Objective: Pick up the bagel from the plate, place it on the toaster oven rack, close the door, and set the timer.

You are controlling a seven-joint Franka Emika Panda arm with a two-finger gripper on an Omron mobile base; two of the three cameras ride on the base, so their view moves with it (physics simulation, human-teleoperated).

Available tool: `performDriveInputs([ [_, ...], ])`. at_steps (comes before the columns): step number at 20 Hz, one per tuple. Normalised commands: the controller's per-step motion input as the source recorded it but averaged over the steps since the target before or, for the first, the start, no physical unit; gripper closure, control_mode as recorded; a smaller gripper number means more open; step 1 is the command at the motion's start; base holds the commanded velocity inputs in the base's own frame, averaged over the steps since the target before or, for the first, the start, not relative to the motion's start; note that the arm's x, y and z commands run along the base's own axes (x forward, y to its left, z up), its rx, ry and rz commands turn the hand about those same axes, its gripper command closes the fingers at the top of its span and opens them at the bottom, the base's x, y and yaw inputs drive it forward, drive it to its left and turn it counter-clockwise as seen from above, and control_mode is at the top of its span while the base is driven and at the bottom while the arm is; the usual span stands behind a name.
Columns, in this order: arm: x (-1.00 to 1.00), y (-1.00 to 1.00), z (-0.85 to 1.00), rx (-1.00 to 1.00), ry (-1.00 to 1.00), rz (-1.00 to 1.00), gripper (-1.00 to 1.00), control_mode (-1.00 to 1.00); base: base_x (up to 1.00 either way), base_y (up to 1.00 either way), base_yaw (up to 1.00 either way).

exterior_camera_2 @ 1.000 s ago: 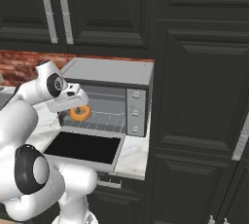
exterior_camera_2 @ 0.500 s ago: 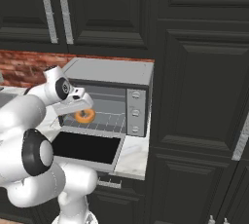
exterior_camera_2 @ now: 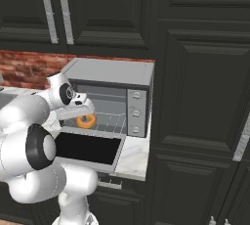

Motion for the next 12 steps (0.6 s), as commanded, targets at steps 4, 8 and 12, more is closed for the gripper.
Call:
performDriveInputs([
  [4,0.00,-0.04,-0.20,0.04,0.00,0.00,1.00,-1.00,0.00,0.00,0.00],
  [8,0.07,-0.01,-0.14,0.03,-0.03,0.00,1.00,-1.00,0.00,0.00,0.00],
  [12,0.02,0.00,-0.11,0.00,0.00,0.00,-1.00,-1.00,0.00,0.00,0.00],
])
